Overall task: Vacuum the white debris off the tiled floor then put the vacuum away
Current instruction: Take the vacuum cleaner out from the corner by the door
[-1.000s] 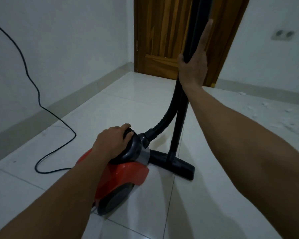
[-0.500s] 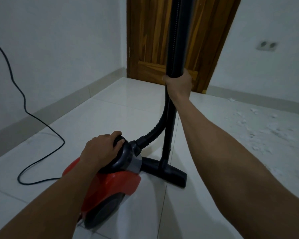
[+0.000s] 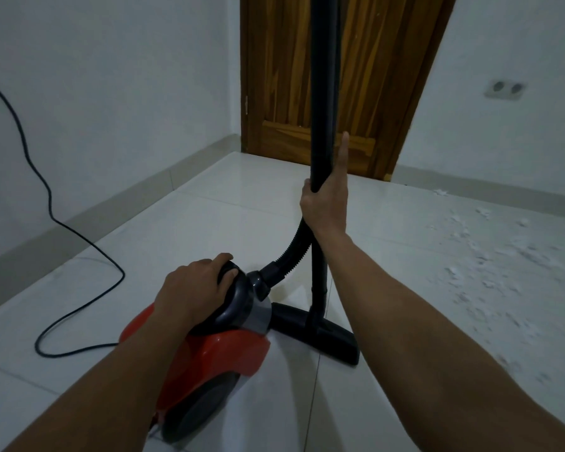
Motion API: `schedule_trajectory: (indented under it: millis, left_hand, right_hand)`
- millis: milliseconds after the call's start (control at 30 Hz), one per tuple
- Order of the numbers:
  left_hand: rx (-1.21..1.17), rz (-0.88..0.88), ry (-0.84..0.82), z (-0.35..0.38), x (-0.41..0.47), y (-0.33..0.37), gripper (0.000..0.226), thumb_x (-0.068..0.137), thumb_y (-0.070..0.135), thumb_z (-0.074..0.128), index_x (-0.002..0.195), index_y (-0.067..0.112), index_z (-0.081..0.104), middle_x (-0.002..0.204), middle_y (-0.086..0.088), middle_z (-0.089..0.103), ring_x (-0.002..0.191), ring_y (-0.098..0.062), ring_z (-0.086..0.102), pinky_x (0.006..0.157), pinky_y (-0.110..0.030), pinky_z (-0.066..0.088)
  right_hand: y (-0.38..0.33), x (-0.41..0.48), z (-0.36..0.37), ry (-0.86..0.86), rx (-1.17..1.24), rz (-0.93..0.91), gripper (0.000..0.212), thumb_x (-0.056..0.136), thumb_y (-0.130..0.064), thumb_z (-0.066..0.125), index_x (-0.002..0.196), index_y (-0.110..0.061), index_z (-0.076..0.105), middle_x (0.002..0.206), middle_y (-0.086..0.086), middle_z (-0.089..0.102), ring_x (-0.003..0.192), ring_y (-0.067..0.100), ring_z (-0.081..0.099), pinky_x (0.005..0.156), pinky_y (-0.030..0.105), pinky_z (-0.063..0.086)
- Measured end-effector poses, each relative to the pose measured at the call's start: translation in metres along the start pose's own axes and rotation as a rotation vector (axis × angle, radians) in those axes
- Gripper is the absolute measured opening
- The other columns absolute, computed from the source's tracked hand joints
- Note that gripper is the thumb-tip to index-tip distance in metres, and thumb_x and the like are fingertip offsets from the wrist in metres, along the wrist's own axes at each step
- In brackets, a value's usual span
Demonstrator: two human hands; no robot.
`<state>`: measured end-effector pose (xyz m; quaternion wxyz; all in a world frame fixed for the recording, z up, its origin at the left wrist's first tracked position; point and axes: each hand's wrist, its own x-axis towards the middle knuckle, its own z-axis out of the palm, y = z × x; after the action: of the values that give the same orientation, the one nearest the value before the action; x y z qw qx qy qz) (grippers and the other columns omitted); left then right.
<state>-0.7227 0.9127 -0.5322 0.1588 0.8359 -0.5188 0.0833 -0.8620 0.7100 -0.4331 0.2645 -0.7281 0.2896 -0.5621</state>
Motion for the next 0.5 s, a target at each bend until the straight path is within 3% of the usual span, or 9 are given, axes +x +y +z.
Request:
schedule_trajectory:
  millis: [67,200,333,500]
  left_hand:
    - [0.013,0.005,0.004,0.001,0.0,0.0,0.045,0.102,0.054,0.033,0.141,0.035,0.048,0.115,0.003,0.071,0.095,-0.028,0.068,0.078,-0.039,0.051]
    - [0.037,0.011,0.008,0.001,0.002,-0.002,0.046,0.102,0.054,0.032,0.142,0.035,0.047,0.116,0.001,0.07,0.096,-0.03,0.068,0.079,-0.04,0.052]
    - [0.041,0.015,0.007,-0.001,0.002,0.001,0.047,0.103,0.053,0.031,0.143,0.034,0.047,0.117,0.0,0.07,0.096,-0.031,0.067,0.079,-0.041,0.051]
    - [0.025,0.013,-0.002,-0.003,-0.001,0.006,0.045,0.104,0.052,0.033,0.142,0.035,0.048,0.116,-0.001,0.068,0.096,-0.031,0.067,0.079,-0.042,0.05]
  right_hand:
    - [0.004,-0.001,0.0,-0.005,-0.056,-0.098,0.093,0.094,0.006,0.058,0.161,-0.026,0.002,0.145,0.012,0.041,0.094,-0.017,0.049,0.07,-0.002,0.041]
    - [0.013,0.001,-0.004,-0.014,-0.14,-0.135,0.089,0.097,0.002,0.054,0.159,-0.031,-0.002,0.143,0.016,0.044,0.071,0.0,0.049,0.056,0.011,0.046]
    - [0.011,0.0,-0.006,0.002,-0.166,-0.123,0.087,0.099,0.0,0.053,0.159,-0.032,-0.001,0.131,0.018,0.051,0.069,0.001,0.049,0.063,0.006,0.045]
    - [0.011,0.0,-0.001,0.015,-0.11,-0.053,0.099,0.091,0.0,0.061,0.161,-0.025,-0.004,0.137,0.013,0.054,0.085,-0.001,0.057,0.075,0.009,0.049]
